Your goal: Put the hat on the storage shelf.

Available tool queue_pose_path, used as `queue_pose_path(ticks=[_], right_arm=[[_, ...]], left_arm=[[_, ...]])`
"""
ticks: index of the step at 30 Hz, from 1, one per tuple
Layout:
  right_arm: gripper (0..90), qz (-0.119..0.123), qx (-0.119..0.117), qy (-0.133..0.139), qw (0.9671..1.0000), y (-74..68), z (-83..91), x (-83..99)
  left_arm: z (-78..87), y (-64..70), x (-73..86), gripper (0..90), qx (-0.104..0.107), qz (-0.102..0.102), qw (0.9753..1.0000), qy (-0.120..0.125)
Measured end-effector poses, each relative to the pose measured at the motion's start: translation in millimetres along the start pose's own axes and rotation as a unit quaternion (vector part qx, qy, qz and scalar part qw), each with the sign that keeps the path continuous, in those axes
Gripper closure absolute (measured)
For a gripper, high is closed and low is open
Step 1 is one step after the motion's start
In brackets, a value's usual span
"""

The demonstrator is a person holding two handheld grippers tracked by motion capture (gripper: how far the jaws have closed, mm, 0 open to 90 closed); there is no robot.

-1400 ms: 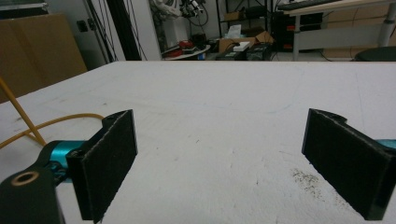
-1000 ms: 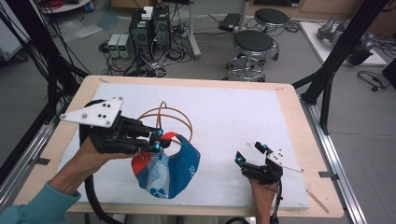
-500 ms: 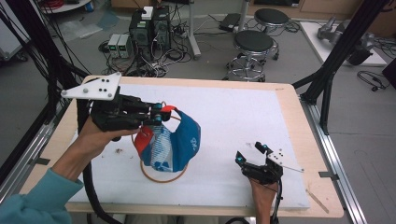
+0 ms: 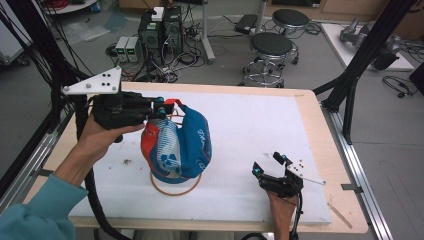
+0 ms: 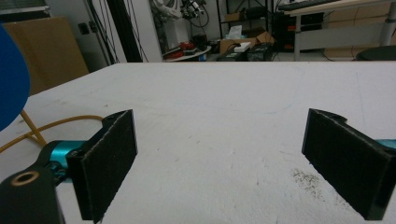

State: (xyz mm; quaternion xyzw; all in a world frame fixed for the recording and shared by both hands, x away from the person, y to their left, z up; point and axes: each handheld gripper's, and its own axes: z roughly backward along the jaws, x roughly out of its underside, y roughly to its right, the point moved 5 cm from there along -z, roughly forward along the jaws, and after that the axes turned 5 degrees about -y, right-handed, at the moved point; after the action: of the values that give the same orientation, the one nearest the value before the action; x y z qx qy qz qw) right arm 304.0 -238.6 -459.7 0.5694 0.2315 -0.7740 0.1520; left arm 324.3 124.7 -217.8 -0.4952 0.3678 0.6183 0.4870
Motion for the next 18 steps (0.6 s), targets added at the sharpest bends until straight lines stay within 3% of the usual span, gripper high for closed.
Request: queue_pose_path(ticks=[1,5,8,9,11,18], right_arm=[[9.2,0.001,0.000,0.000,1.0000,-0.2,0.1,0.0],[9.2,-0.002,-0.001,0.001,1.0000,-0.3,0.2,0.0],[9.3,0.000,0.000,0.000,1.0000,-0.2,0.3,0.1],[9.3,0.000,0.000,0.000,1.0000,-0.2,0.3,0.1],[9.2,-0.001,-0.001,0.000,1.0000,-0.2,0.3,0.1],[9.2,0.001,0.000,0.001,1.0000,-0.4,0.4,0.1]], left_arm=[[2.6,-5.7,2.4,88.3,-0.014,0.005,0.9999,-0.001],[4.6,-14.3,5.7,88.2,-0.034,0.009,0.9994,-0.004],[7.7,-27.5,10.9,88.2,-0.066,0.018,0.9976,-0.015],[7.7,-27.5,10.9,88.2,-0.066,0.018,0.9976,-0.015],[8.1,-35.2,15.7,88.2,-0.088,0.027,0.9955,-0.022],[11.0,-49.2,28.3,88.2,-0.122,0.042,0.9911,-0.034]])
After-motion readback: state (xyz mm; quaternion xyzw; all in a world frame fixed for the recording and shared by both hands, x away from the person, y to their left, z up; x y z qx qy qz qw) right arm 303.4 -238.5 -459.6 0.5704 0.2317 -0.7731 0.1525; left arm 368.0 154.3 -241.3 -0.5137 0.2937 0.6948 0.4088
